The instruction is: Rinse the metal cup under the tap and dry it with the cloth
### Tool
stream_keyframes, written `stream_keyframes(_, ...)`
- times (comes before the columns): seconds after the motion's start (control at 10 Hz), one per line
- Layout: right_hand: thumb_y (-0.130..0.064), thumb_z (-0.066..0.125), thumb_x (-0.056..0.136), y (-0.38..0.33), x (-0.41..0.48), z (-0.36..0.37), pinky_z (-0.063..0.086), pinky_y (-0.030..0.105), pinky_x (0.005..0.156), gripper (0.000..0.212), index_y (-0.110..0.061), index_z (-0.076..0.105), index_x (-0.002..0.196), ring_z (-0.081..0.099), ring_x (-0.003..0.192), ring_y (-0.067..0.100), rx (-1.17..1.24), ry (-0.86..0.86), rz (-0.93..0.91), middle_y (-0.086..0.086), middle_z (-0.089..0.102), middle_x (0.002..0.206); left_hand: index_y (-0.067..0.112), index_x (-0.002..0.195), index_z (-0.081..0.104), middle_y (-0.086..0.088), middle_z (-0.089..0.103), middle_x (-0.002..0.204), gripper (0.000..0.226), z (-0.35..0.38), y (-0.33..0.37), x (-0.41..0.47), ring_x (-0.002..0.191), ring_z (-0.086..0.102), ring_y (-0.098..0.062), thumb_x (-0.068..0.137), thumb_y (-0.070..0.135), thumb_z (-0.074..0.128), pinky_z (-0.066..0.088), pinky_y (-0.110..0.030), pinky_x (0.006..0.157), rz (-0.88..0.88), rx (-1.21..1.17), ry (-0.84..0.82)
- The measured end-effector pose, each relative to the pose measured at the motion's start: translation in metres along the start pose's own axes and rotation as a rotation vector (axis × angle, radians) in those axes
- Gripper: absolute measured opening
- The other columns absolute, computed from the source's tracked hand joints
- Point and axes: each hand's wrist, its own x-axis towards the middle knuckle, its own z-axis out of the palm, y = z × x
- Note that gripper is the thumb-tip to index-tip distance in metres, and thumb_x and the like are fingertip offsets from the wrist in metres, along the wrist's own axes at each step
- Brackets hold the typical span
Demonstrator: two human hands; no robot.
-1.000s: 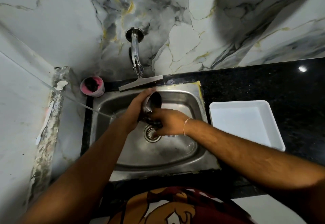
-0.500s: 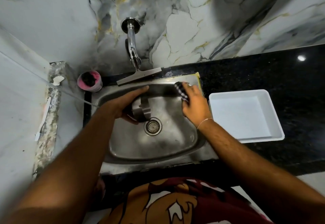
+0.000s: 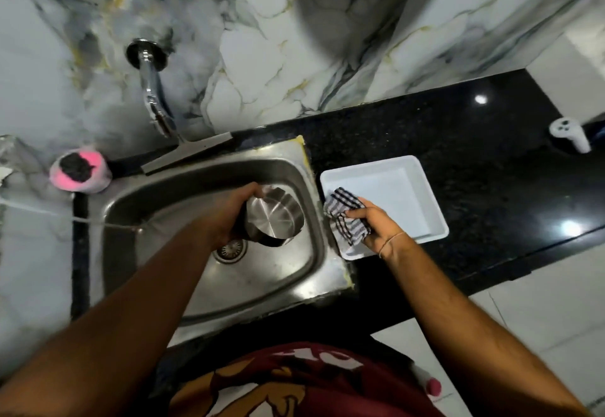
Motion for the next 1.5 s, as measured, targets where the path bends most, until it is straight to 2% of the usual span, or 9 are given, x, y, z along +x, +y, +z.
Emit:
stream_keyframes(0.1,0.021,0.055,0.088,-0.023,-0.002,-0.044,0.06,0.028,0.062,0.062,-0.003,0.068,0.144,0.071,0.065,0.023,-0.084,0.213,-0.177,0.019,0.076,0.097,0.017,0.084,0.085,-0.004,0.077,0.066,0.031,0.043,0.01,0.014,0.056,0.076,-0.019,0.076,0.045,0.075,0.062,-0.035,0.049,0.031,0.1,-0.062)
stream_keyframes(0.2,0.02,0.056,0.091,-0.039,0.004,-0.08,0.064,0.033,0.066,0.057,-0.007,0.072,0.139,0.073,0.065,0.021,-0.266,0.46,-0.447,0.018,0.08,0.097,0.019,0.116,0.081,-0.013,0.081,0.097,0.045,0.091,0.023,0.031,0.073,0.081,-0.023,0.08,0.046,0.073,0.067,-0.04,0.061,0.074,0.22,-0.105)
stream_keyframes(0.3,0.014,0.063,0.096,-0.043,0.013,-0.107,0.046,0.042,0.127,0.055,-0.003,0.067,0.148,0.063,0.144,0.029,-0.635,0.494,-0.583,0.018,0.066,0.152,0.017,0.136,0.066,-0.019,0.072,0.117,0.036,0.139,0.032,0.051,0.091,0.077,-0.032,0.107,0.035,0.056,0.07,-0.047,0.075,0.12,0.448,-0.134)
stream_keyframes(0.4,-0.023,0.074,0.103,-0.033,0.027,-0.129,0.02,0.043,0.139,0.069,-0.012,0.047,0.166,0.022,0.171,0.028,-1.269,0.222,-0.471,0.011,0.033,0.178,0.014,0.142,0.06,-0.015,0.069,0.111,0.034,0.18,0.04,0.067,0.09,0.072,-0.033,0.111,0.019,0.046,0.067,-0.06,0.089,0.192,0.666,-0.137)
stream_keyframes(0.5,-0.041,0.047,0.115,-0.025,0.042,-0.146,0.01,0.045,0.139,0.074,-0.018,0.013,0.177,-0.001,0.174,0.024,-1.71,0.09,-0.307,0.002,0.005,0.185,0.008,0.142,0.062,-0.024,0.065,0.124,0.04,0.21,0.044,0.088,0.095,0.07,-0.038,0.108,0.004,0.043,0.067,-0.059,0.081,0.23,0.766,-0.121)
stream_keyframes(0.7,-0.034,0.031,0.116,-0.016,0.05,-0.157,0.004,0.047,0.14,0.071,-0.015,0.001,0.177,-0.006,0.173,0.024,-1.875,0.173,-0.324,0.004,-0.007,0.185,0.008,0.159,0.049,-0.02,0.054,0.16,0.054,0.235,0.034,0.132,0.139,0.057,-0.043,0.105,0.0,0.047,0.055,-0.048,0.11,0.253,1.045,-0.016)
stream_keyframes(1.1,-0.036,0.03,0.114,-0.016,0.061,-0.16,0.0,0.05,0.14,0.074,-0.021,-0.005,0.177,-0.01,0.173,0.022,-1.898,0.165,-0.279,-0.001,-0.013,0.184,0.013,0.147,0.057,-0.019,0.063,0.149,0.046,0.236,0.03,0.149,0.137,0.06,-0.04,0.102,0.019,0.066,0.053,-0.051,0.111,0.382,1.421,0.156)
stream_keyframes(1.4,-0.03,0.046,0.109,-0.033,0.05,-0.131,0.003,0.049,0.14,0.071,-0.021,0.02,0.175,-0.003,0.174,0.023,-1.679,0.283,-0.287,-0.002,0.002,0.186,0.03,0.161,0.047,-0.015,0.075,0.125,0.054,0.14,0.02,0.096,0.113,0.072,-0.034,0.108,0.029,0.056,0.061,-0.052,0.099,0.656,1.069,0.349)
stream_keyframes(1.5,-0.026,0.048,0.109,-0.039,0.043,-0.084,0.003,0.049,0.14,0.069,-0.021,0.025,0.174,-0.001,0.174,0.024,-1.691,0.326,-0.466,-0.002,0.005,0.185,0.021,0.167,0.038,-0.02,0.06,0.153,0.064,0.079,-0.008,0.069,0.141,0.056,-0.04,0.107,0.03,0.058,0.048,-0.054,0.117,0.661,1.182,0.526)
